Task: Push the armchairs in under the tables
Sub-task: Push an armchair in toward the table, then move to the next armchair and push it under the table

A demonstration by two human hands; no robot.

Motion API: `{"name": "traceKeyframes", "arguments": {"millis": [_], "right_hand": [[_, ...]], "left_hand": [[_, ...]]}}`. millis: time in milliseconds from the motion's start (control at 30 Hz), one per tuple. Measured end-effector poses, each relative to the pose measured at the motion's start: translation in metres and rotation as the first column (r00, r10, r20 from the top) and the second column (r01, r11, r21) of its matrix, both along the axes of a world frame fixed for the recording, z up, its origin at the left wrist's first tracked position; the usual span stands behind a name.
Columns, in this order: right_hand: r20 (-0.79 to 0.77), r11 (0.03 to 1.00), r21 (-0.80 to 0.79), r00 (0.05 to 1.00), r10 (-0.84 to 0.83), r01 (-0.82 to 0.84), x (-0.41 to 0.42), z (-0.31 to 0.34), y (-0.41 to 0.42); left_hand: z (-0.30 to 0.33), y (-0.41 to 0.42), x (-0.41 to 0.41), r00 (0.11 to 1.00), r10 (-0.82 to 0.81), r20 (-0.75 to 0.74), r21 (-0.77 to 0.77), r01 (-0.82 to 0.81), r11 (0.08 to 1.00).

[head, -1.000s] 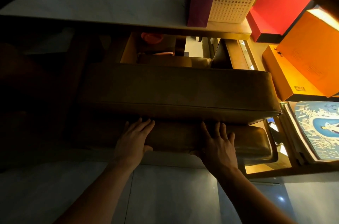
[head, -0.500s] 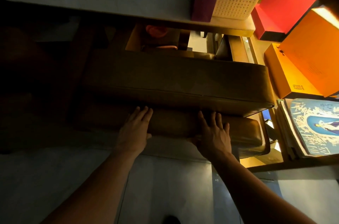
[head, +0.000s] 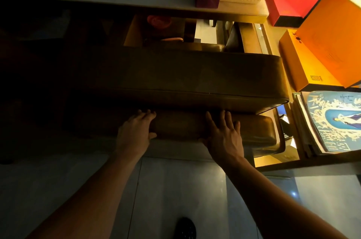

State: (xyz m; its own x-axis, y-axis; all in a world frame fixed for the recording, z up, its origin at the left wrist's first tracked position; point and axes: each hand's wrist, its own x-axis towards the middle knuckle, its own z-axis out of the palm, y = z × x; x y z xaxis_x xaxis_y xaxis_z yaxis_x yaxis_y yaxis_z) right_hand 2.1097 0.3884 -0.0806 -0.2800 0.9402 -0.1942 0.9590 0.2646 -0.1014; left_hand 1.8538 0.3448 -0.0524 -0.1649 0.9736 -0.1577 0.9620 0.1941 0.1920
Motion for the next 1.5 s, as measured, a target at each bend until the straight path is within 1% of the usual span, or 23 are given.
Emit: {"name": "traceKeyframes", "arguments": {"millis": [167,400,467,567,733,867,1067,1167,1267,1400,1500], "right_hand": [[0.031,1.0,-0.021,1.0,-0.002,0.003,-0.002,0.002,0.0],[0.033,0.99,-0.137,0.999,-0.036,0.04,-0.008,0.023,0.002],[0.003,0.988,-0.146,0.999,-0.05,0.05,-0.014,0.033,-0.001],[-0.032,0.99,-0.141,0.999,-0.027,0.023,-0.031,0.049,-0.023],[-0.065,0.974,-0.226,0.997,-0.028,0.013,-0.075,0.077,-0.063],[-0.073,0.976,-0.219,0.997,-0.007,-0.009,-0.137,0.105,-0.098],[-0.101,0.977,-0.2,0.994,0.052,-0.072,-0.265,0.149,-0.149],[-0.138,0.975,-0.195,0.987,0.084,-0.111,-0.33,0.163,-0.169],[-0.153,0.972,-0.166,0.978,0.142,-0.167,-0.389,0.168,-0.187],[-0.149,0.961,-0.179,0.972,0.185,-0.21,-0.459,0.16,-0.198],[-0.146,0.943,-0.192,0.958,0.247,-0.272,-0.509,0.151,-0.199]], "left_hand": [[0.001,-0.002,-0.003,1.0,-0.014,0.021,-0.012,0.014,1.0],[0.008,-0.01,-0.01,0.993,-0.079,0.086,-0.155,0.092,0.984],[0.015,-0.014,-0.014,0.993,-0.09,0.08,-0.152,0.102,0.983],[0.028,-0.03,-0.03,0.991,-0.091,0.094,-0.122,0.103,0.987],[0.057,-0.064,-0.082,0.989,-0.094,0.115,-0.092,0.105,0.99],[0.082,-0.099,-0.143,0.988,-0.069,0.14,-0.062,0.078,0.995],[0.122,-0.162,-0.259,0.99,-0.055,0.129,0.001,0.056,0.998],[0.138,-0.193,-0.319,0.991,-0.011,0.13,0.039,0.006,0.999],[0.147,-0.22,-0.372,0.992,0.034,0.121,0.075,-0.043,0.996],[0.143,-0.248,-0.431,0.984,0.116,0.138,0.057,-0.125,0.991],[0.133,-0.265,-0.476,0.975,0.177,0.132,0.056,-0.186,0.981]]}}
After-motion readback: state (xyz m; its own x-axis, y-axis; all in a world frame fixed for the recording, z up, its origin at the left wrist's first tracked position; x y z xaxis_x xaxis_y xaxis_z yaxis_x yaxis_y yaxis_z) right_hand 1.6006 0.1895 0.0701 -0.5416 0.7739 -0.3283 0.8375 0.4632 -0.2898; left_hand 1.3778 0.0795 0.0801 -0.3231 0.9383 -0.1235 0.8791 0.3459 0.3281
